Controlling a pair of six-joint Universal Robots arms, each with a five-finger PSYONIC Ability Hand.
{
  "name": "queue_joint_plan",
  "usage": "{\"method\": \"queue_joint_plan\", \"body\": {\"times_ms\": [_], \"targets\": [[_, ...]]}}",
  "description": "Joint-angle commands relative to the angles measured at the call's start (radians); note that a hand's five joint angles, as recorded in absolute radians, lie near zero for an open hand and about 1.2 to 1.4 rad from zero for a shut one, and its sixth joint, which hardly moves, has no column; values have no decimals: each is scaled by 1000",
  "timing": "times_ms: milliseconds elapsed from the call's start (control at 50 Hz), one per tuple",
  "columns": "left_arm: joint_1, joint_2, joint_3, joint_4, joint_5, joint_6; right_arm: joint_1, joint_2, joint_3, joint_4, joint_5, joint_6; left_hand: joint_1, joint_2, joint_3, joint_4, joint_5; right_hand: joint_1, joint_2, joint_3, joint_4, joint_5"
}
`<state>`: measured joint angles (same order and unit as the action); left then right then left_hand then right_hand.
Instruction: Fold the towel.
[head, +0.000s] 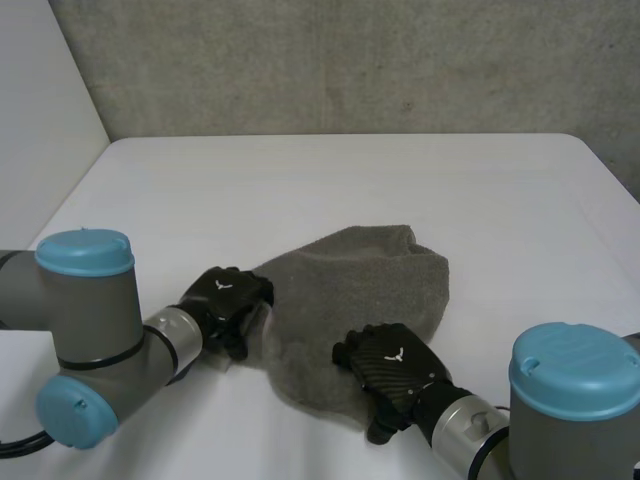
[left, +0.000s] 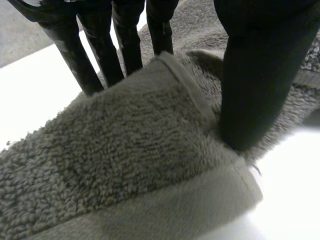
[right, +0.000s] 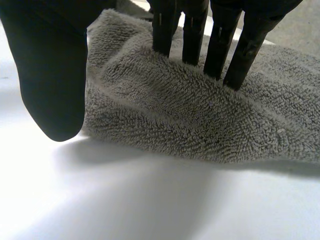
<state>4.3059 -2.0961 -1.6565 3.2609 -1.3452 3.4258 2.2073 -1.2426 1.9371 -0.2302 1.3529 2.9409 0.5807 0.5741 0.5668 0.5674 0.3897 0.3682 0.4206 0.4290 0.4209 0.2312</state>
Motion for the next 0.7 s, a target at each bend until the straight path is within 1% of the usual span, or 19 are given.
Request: {"method": "queue_joint_plan", "body": {"times_ms": [20, 140, 180, 200, 220, 240, 260, 280, 380, 480, 520, 540, 580, 600, 620, 640, 660, 680, 700], "targets": [[0, -7, 12, 75, -5, 9, 25, 54, -32, -38, 41, 4, 381, 388, 395, 394, 397, 189, 137, 129, 137, 152], [-8, -13, 12, 108, -6, 18, 51, 118, -82, -41, 109, 4, 405, 412, 419, 418, 421, 227, 175, 166, 175, 190], [-9, -22, 14, 109, -8, 20, 51, 134, -102, -49, 144, 3, 475, 481, 489, 488, 491, 476, 423, 415, 423, 438], [-9, -33, 17, 109, -9, 21, 51, 134, -102, -49, 144, 3, 589, 595, 603, 602, 605, 477, 425, 416, 424, 440], [-9, -33, 17, 109, -9, 21, 51, 135, -113, -55, 162, 3, 590, 597, 604, 603, 606, 715, 663, 655, 663, 678], [-9, -36, 21, 109, -9, 21, 51, 135, -113, -55, 163, 3, 683, 690, 697, 696, 699, 718, 666, 657, 665, 680], [-8, -38, 26, 111, -11, 21, 49, 134, -125, -63, 179, 3, 814, 821, 828, 828, 831, 953, 901, 892, 901, 916], [-8, -38, 26, 111, -11, 21, 46, 124, -139, -72, 198, 3, 816, 822, 829, 829, 832, 1027, 975, 966, 975, 990], [-3, -25, 72, 154, -26, 21, 38, 86, -228, -100, 229, -22, 816, 822, 829, 829, 832, 1028, 976, 967, 975, 991], [-2, -1, 161, 306, -72, 21, 25, 72, -412, -103, 229, -103, 816, 822, 829, 829, 832, 1028, 976, 967, 975, 991], [1, 37, 242, 458, -110, 12, 6, 72, -491, -107, 232, -152, 816, 822, 829, 829, 832, 1028, 976, 967, 975, 991], [1, 38, 242, 459, -111, 12, -10, 75, -567, -122, 229, -205, 816, 822, 829, 829, 832, 1028, 976, 967, 975, 991], [1, 70, 312, 630, -133, 1, -26, 77, -642, -172, 229, -255, 816, 822, 829, 829, 832, 1028, 976, 967, 975, 991], [1, 70, 313, 631, -134, 1, -38, 71, -691, -252, 229, -296, 816, 822, 829, 829, 832, 1028, 976, 967, 975, 991], [1, 88, 331, 726, -135, 1, -38, 71, -692, -253, 229, -296, 816, 822, 829, 829, 832, 1028, 976, 967, 975, 991], [1, 88, 331, 727, -135, 1, -49, 63, -717, -341, 226, -324, 816, 822, 829, 829, 832, 1028, 976, 967, 975, 991], [1, 111, 331, 822, -140, 3, -58, 49, -718, -435, 212, -342, 816, 822, 829, 829, 832, 1028, 976, 967, 975, 991], [0, 134, 330, 897, -144, 3, -58, 49, -718, -435, 212, -342, 816, 822, 829, 829, 832, 1028, 976, 967, 975, 991], [0, 134, 330, 898, -144, 3, -63, 33, -724, -495, 203, -345, 816, 822, 829, 829, 832, 1028, 976, 967, 975, 991]]}}
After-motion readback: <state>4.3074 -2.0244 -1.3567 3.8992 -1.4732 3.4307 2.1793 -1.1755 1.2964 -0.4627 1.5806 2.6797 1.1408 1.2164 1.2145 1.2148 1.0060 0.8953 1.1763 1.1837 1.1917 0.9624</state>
